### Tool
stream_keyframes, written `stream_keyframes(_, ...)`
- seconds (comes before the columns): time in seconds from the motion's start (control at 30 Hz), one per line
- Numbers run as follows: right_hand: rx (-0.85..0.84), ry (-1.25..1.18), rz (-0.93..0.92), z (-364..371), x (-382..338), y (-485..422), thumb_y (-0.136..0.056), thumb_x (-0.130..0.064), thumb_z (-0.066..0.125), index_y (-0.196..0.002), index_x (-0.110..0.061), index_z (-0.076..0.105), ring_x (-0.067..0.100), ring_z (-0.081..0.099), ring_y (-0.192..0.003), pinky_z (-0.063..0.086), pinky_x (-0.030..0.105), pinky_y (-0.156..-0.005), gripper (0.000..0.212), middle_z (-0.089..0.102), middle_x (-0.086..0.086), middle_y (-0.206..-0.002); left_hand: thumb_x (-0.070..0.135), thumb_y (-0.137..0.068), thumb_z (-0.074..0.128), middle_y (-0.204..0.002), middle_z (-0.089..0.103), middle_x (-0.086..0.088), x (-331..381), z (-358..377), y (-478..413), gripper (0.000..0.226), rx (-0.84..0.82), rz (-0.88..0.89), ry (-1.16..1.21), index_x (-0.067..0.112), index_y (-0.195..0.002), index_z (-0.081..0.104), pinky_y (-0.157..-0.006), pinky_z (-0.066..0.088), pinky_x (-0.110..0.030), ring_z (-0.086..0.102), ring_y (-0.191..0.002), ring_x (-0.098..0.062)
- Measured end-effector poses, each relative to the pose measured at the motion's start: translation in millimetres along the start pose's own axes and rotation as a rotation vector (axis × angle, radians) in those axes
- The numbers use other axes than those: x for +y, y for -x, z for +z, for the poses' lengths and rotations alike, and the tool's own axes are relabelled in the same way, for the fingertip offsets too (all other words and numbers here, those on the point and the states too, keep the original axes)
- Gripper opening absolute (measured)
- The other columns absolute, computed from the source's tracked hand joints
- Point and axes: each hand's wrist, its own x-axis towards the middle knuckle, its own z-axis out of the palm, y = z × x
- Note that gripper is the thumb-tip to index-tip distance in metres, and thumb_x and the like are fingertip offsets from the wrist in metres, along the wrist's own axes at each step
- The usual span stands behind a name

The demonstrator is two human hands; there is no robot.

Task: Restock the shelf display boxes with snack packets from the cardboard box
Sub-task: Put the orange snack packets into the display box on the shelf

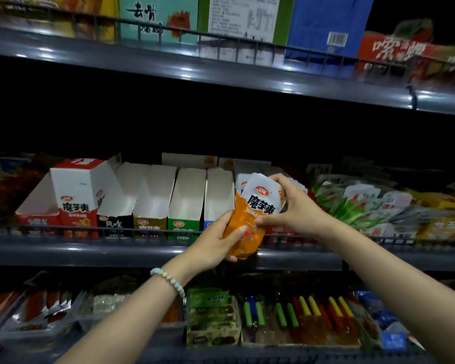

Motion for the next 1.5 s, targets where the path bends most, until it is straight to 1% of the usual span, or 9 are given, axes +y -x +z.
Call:
stream_keyframes(0.2,0.072,0.110,-0.070,-27.4,7.8,-36.9,-0.071,-0.006,0.080,-0.118,-0.016,0.044,-0.006,0.063,-0.085,0.053,0.012,-0.066,0.060,0.059,-0.009,-0.104,0.043,-0.094,0.047,-0.125,0.050,0.007,8.6,-8.9,-41.9,0.052,0.088,0.066,-0.071,0.027,-0.141,0.032,-0.069,0.057,-0.026,0.058,-0.104,-0.012)
stream_keyframes(0.3,0.108,0.204,-0.085,-36.3,15.6,-52.4,-0.075,-0.007,0.078,-0.125,-0.012,0.043,0.007,0.058,-0.093,0.053,0.009,-0.068,0.061,0.054,-0.005,-0.109,0.056,-0.091,0.040,-0.141,0.042,0.004,-1.0,-21.4,-57.5,0.061,0.214,0.072,-0.294,0.029,-0.145,0.028,-0.095,0.049,-0.036,0.045,-0.126,-0.016)
stream_keyframes(0.4,0.137,0.245,-0.095,-38.7,25.5,-67.7,-0.076,-0.007,0.077,-0.124,-0.012,0.044,0.011,0.056,-0.096,0.051,0.006,-0.066,0.059,0.053,-0.006,-0.108,0.057,-0.093,0.040,-0.157,0.014,0.009,-14.2,-29.0,-64.0,0.068,0.336,0.110,-0.481,0.032,-0.150,0.015,-0.115,0.018,-0.037,0.013,-0.145,-0.013)
stream_keyframes(0.57,0.105,0.361,-0.086,-26.7,40.6,-86.2,-0.076,-0.009,0.078,-0.127,-0.018,0.043,0.015,0.059,-0.097,0.057,0.037,-0.078,0.063,0.056,-0.001,-0.115,0.059,-0.091,0.041,-0.160,-0.008,0.010,-33.3,-27.8,-75.4,0.079,0.356,0.066,-0.645,0.032,-0.152,-0.001,-0.119,0.004,-0.038,-0.007,-0.147,-0.012)
stream_keyframes(0.73,0.100,0.543,-0.049,-9.4,60.0,-99.2,-0.073,-0.021,0.081,-0.133,-0.027,0.037,0.024,0.055,-0.113,0.053,0.044,-0.085,0.075,0.058,0.003,-0.123,0.057,-0.091,0.045,-0.159,-0.017,0.006,-51.4,-28.2,-82.0,0.086,0.336,-0.002,-0.774,0.028,-0.151,-0.010,-0.120,-0.001,-0.036,-0.013,-0.146,-0.014)
stream_keyframes(0.87,0.134,0.818,-0.112,2.9,69.1,-104.5,-0.073,-0.035,0.079,-0.140,-0.028,0.035,0.023,0.047,-0.125,0.033,0.037,-0.103,0.080,0.055,-0.001,-0.132,0.060,-0.089,0.047,-0.159,-0.019,0.003,-53.8,-26.6,-83.9,0.092,0.329,-0.015,-0.808,0.026,-0.151,-0.013,-0.120,0.009,-0.035,-0.008,-0.147,-0.015)
stream_keyframes(1.07,0.124,1.065,-0.100,6.8,71.8,-104.5,-0.077,-0.053,0.069,-0.146,-0.033,0.029,0.022,0.031,-0.127,0.025,0.031,-0.100,0.082,0.039,0.002,-0.133,0.058,-0.089,0.047,-0.158,-0.021,0.004,-52.2,-24.2,-79.4,0.091,0.338,-0.008,-0.808,0.028,-0.151,-0.012,-0.118,0.014,-0.036,-0.005,-0.148,-0.016)
stream_keyframes(1.27,0.045,1.074,-0.059,4.9,67.9,-106.0,-0.079,-0.052,0.068,-0.148,-0.031,0.025,0.020,0.031,-0.134,0.023,0.035,-0.109,0.084,0.037,-0.001,-0.145,0.058,-0.091,0.045,-0.159,-0.018,0.005,-51.6,-25.7,-76.8,0.086,0.329,0.023,-0.798,0.029,-0.152,-0.009,-0.118,0.006,-0.034,-0.010,-0.147,-0.015)
stream_keyframes(1.5,0.064,0.963,-0.146,1.1,51.7,-85.4,-0.094,-0.048,0.049,-0.150,-0.030,0.021,0.017,0.022,-0.142,0.010,0.035,-0.116,0.065,0.028,-0.001,-0.153,0.053,-0.094,0.040,-0.161,-0.004,0.005,-48.5,-29.4,-41.1,0.075,0.403,0.123,-0.800,0.028,-0.152,0.000,-0.121,-0.001,-0.035,-0.007,-0.147,-0.011)
